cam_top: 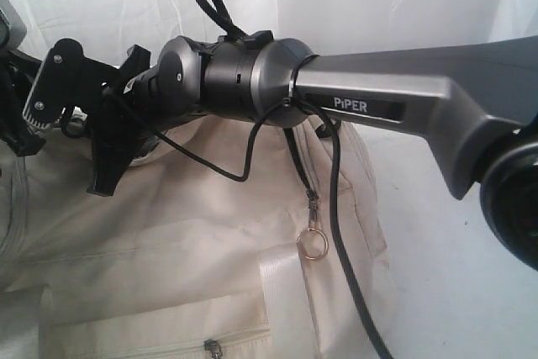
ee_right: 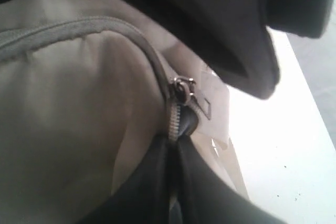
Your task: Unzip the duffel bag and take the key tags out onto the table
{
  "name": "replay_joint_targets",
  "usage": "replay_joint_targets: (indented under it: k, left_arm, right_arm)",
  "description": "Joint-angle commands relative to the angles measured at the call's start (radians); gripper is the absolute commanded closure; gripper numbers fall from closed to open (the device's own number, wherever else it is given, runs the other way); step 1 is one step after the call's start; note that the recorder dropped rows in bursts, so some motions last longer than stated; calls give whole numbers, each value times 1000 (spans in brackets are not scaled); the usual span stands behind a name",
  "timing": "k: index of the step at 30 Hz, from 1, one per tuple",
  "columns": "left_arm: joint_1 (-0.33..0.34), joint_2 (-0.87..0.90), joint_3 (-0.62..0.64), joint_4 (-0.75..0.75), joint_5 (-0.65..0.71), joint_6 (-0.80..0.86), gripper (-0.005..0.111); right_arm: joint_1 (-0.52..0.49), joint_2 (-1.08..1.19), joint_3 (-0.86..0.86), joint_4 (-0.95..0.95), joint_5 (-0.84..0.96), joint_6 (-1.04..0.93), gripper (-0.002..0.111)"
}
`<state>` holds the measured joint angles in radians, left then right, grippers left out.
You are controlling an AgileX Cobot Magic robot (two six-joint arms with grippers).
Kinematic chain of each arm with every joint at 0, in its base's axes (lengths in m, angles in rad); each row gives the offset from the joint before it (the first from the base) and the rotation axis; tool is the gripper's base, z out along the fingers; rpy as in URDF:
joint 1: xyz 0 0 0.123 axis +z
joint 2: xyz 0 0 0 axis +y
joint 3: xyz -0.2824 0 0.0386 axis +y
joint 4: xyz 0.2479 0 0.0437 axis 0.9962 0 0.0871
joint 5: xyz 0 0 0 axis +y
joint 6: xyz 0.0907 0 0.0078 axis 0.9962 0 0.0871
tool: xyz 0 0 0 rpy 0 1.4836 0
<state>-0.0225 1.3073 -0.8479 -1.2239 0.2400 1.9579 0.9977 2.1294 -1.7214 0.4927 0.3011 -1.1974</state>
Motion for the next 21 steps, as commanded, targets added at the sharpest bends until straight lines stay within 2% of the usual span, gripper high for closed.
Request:
replay_joint_targets:
  k: [1, 5, 6, 9, 13, 21]
  left_arm:
    - [1, -2, -1, 53, 15, -84, 71]
    - [1, 4, -1, 191, 35, -268, 65]
    - [1, 9, -1, 244, 52, -327, 57]
    - [1, 21, -1, 253, 60, -364, 52]
    - [1, 67, -1, 253, 117, -365, 61]
    - [1, 78, -1, 253, 66, -357, 106]
  right_arm:
    - [0, -14, 7, -22, -12, -10, 108]
    - [0, -16, 7, -22, -12, -10, 108]
    - [0, -16, 7, -22, -12, -10, 108]
    - [0, -15, 7, -22, -12, -8, 108]
    - [0, -15, 7, -22, -12, -6, 108]
    - [0, -15, 7, -22, -10, -6, 108]
